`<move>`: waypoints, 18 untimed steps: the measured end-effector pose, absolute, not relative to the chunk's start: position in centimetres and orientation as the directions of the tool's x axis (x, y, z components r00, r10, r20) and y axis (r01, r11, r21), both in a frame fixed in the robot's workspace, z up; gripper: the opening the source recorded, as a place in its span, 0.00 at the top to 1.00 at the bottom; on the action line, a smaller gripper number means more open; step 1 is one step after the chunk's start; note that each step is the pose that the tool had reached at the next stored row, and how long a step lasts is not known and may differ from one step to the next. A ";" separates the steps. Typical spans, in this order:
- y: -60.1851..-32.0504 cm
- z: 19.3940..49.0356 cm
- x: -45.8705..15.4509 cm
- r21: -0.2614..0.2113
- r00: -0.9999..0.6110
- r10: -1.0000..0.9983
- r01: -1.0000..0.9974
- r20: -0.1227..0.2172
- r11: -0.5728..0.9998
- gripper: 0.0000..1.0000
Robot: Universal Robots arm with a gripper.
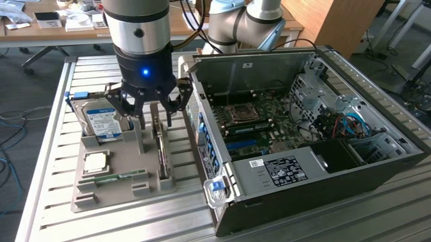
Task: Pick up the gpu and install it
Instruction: 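Pick up the gpu and move the gpu toward the slot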
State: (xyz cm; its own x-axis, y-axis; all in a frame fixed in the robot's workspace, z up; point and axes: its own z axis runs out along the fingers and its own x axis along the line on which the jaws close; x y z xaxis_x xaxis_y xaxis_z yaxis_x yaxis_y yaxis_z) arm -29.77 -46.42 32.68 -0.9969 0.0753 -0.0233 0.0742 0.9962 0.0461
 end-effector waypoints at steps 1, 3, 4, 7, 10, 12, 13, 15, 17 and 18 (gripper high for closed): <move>-46.4 32.6 -29.8 0.046 -0.997 0.075 0.074 -0.023 0.996 0.45; -46.4 32.4 -29.8 0.046 -0.997 0.075 0.074 -0.023 0.996 0.45; -46.4 32.3 -29.8 0.046 -0.997 0.075 0.074 -0.023 0.996 0.45; -46.4 32.0 -29.8 0.046 -0.997 0.075 0.074 -0.023 0.996 0.45; -46.4 31.6 -29.8 0.046 -0.997 0.075 0.074 -0.023 0.996 0.45; -46.4 31.5 -29.8 0.046 -0.997 0.075 0.074 -0.023 0.996 0.45; -46.4 31.5 -29.8 0.046 -0.997 0.075 0.074 -0.023 0.996 0.45; -46.4 31.5 -29.8 0.046 -0.997 0.075 0.074 -0.023 0.996 0.45; -46.4 31.4 -29.8 0.046 -0.997 0.075 0.074 -0.023 0.996 0.45; -46.4 31.4 -29.8 0.046 -0.997 0.075 0.074 -0.023 0.996 0.45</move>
State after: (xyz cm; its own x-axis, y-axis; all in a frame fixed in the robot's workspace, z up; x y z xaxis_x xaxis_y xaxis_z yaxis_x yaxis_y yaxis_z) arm -29.77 -46.42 31.44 -0.9969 0.0753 -0.0232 0.0742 0.9962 0.0460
